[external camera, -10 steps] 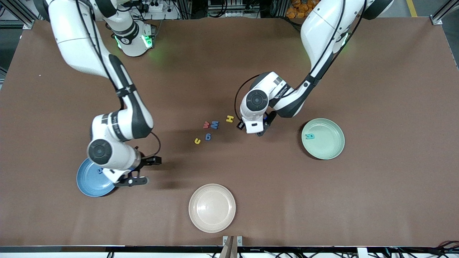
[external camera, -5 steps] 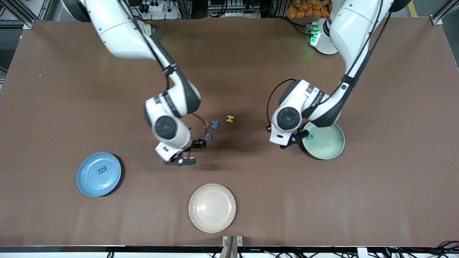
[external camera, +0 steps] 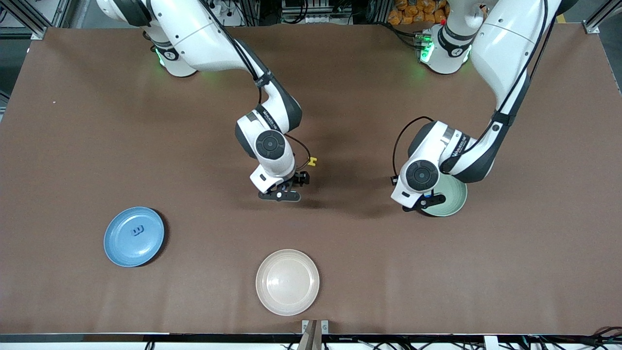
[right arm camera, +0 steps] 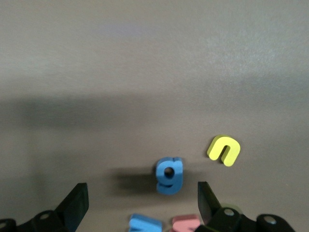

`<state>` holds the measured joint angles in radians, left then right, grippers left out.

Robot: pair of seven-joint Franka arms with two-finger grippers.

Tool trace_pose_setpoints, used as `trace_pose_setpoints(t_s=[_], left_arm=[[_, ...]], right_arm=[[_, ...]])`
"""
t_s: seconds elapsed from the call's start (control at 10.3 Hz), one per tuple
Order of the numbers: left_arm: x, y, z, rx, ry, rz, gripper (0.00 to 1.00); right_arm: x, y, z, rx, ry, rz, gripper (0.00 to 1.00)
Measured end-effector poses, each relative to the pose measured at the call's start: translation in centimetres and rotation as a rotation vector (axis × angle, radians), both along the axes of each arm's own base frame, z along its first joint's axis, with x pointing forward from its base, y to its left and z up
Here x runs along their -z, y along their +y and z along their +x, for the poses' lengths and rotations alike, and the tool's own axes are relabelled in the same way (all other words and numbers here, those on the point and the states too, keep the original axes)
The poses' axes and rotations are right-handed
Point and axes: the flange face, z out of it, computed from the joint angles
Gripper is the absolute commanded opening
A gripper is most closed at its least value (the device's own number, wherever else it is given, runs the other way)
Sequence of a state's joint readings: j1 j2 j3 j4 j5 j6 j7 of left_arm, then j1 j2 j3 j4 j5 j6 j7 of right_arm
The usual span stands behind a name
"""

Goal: Sort upper and lower case letters into plates

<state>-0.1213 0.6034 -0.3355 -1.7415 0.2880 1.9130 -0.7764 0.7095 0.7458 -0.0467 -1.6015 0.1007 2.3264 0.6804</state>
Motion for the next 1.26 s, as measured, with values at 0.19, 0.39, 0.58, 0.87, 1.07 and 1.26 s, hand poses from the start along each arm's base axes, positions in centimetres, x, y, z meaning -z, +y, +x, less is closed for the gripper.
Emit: trace_pose_setpoints(t_s=[0.19, 0.39, 0.58, 0.87, 1.07, 1.26], left_arm=[[-0.1, 2.7, 1.1, 0.061, 0.022, -0.03, 0.28], [0.0, 6.2, 2.2, 0.119, 0.045, -0.057, 0.29], [0.3, 8.5, 2.6, 0.168, 0.065, -0.084, 0.76], [0.6, 9.3, 2.6, 0.173, 0.071, -0.091, 1.0], [0.5, 8.8, 2.5, 0.175, 0.068, -0.096, 1.0], [0.2, 6.0, 1.9, 0.112, 0.056, -0.119, 1.0]], right_arm=[[0.5, -0.3, -0.2, 0.002, 0.001, -0.003, 1.0], [0.7, -0.4, -0.2, 0.002, 0.003, -0.005, 1.0], [1.6, -0.5, -0.4, 0.003, 0.006, -0.01, 1.0], [2.3, -0.8, -0.4, 0.007, -0.007, -0.005, 1.0], [2.3, -1.0, -0.2, 0.009, -0.01, -0.006, 1.0], [2.3, -1.2, -0.1, 0.012, -0.011, -0.007, 1.0]])
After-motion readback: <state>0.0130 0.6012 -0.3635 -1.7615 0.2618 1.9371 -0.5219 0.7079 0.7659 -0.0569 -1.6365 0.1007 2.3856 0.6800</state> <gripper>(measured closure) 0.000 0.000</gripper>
